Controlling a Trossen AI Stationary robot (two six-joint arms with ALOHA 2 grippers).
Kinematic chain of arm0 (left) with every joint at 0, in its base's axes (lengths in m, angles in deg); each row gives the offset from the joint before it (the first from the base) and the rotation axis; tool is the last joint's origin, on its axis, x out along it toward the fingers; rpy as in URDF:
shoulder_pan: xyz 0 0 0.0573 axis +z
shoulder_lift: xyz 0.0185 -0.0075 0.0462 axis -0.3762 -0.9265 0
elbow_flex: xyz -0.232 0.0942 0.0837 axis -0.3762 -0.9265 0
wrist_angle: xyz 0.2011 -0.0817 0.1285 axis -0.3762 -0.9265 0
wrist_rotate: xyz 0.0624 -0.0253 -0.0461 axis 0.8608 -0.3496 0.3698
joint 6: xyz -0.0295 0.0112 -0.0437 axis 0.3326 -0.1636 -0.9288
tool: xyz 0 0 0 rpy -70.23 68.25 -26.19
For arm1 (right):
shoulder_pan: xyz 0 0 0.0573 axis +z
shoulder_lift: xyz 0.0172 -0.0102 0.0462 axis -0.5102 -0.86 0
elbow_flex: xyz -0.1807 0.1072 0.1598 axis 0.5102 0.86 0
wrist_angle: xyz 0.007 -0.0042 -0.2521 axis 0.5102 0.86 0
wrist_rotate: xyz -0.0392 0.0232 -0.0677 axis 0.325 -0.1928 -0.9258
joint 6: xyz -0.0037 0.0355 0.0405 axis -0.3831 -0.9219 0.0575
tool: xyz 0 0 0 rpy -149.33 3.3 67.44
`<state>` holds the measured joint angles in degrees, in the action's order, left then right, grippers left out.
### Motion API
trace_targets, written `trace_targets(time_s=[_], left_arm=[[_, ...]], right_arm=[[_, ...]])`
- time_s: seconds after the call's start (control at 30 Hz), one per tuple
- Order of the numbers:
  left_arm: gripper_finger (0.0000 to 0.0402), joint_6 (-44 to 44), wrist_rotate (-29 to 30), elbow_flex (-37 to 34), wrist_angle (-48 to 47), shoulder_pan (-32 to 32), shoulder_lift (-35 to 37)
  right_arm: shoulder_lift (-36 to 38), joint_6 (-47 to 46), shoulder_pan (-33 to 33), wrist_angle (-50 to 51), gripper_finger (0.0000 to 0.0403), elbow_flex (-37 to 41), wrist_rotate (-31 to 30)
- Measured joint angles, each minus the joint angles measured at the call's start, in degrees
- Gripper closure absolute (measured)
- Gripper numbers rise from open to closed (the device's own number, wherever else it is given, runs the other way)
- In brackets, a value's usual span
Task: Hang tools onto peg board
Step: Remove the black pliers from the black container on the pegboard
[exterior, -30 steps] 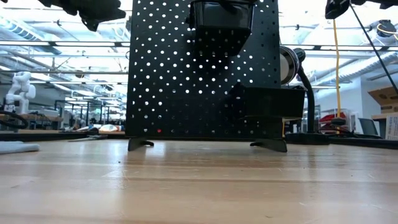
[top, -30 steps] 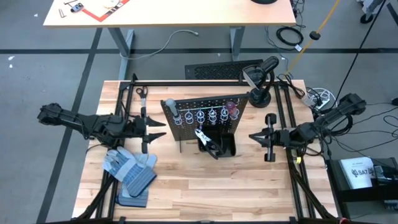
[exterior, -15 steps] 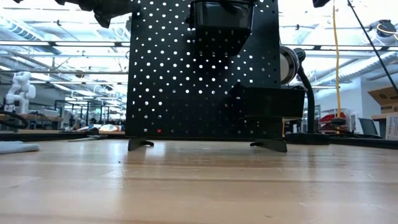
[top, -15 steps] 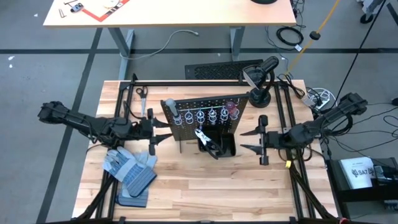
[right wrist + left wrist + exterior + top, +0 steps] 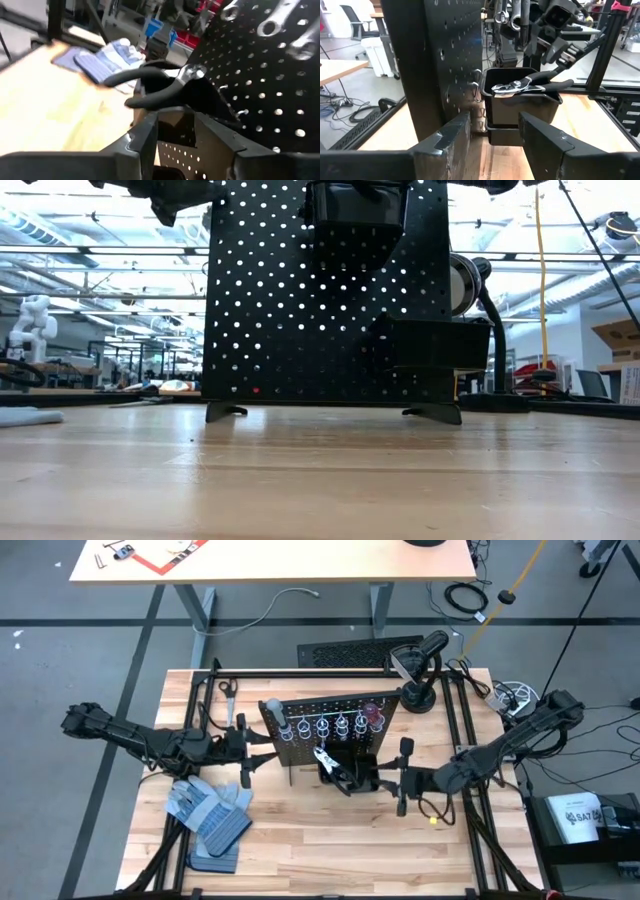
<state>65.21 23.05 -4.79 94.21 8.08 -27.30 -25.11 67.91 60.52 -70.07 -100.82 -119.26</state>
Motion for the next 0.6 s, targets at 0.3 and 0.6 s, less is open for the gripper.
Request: trace_targets(time_s=[0.3,0.6], left_arm=[[0.0227,-1.5,0.0,0.0,-0.6,0.0,0.0],[0.0227,-1.5,0.0,0.0,-0.6,0.0,0.0]], right_arm=[[-3.3,7.9,3.9,-2.3,0.0222,-0.1,-7.1],[-10.5,15.5,5.3,-2.2,0.0171,-4.1,-9.6]])
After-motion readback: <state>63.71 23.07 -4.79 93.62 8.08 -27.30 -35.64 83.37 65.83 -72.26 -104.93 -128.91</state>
